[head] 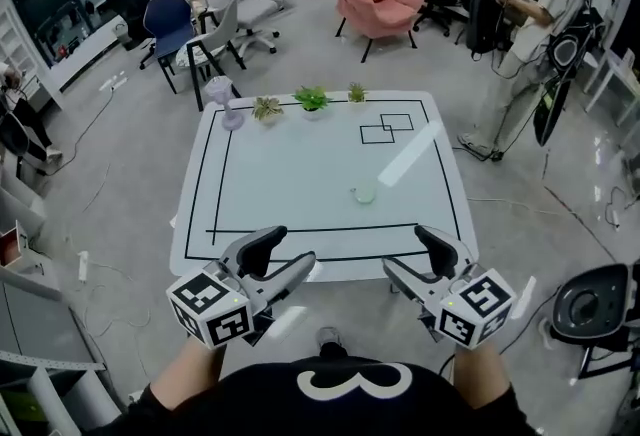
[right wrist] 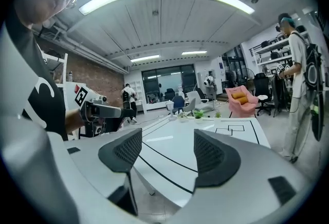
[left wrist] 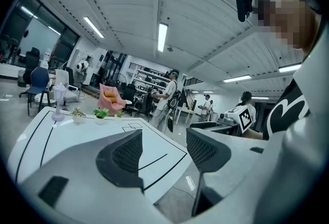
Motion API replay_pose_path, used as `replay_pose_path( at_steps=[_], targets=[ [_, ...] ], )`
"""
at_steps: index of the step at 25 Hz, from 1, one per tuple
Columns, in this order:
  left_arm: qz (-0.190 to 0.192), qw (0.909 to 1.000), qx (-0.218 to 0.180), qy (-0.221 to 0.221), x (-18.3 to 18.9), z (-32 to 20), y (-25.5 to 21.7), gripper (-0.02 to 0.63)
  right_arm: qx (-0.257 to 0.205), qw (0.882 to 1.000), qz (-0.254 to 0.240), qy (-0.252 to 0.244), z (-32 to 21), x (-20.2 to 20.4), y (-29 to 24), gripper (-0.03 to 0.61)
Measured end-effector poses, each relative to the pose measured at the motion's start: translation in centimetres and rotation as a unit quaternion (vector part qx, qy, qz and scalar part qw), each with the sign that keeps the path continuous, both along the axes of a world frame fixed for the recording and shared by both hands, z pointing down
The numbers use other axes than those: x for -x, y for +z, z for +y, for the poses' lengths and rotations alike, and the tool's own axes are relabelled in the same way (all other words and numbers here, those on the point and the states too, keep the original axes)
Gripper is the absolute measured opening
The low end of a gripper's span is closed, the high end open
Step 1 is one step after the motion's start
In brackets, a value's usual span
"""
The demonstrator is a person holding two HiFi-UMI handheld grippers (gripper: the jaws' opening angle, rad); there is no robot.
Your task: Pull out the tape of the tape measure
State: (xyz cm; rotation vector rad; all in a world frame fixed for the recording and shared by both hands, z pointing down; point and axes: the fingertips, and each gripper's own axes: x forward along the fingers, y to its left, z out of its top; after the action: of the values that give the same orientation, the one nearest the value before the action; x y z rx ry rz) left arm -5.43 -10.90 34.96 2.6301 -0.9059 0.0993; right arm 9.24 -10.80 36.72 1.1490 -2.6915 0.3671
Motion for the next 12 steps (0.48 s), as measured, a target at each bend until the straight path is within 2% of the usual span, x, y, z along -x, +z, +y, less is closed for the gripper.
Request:
replay_pose_path(
  at_steps=[5, 12],
  targets=[
    [-0.012, 0.9998, -0.014, 0.002, -1.2, -3.7, -0.4, 0.252, 0.001, 1.0, 0.006, -0.023, -3.8, 0.2, 0.4, 0.295],
    [-0.011, 0.9996, -0.015, -0.022, -0.4, -5.7, 0.5, 0.252, 0.003, 0.998, 0.041, -0.039, -6.5, 0.7, 2.3, 0.295]
  ],
)
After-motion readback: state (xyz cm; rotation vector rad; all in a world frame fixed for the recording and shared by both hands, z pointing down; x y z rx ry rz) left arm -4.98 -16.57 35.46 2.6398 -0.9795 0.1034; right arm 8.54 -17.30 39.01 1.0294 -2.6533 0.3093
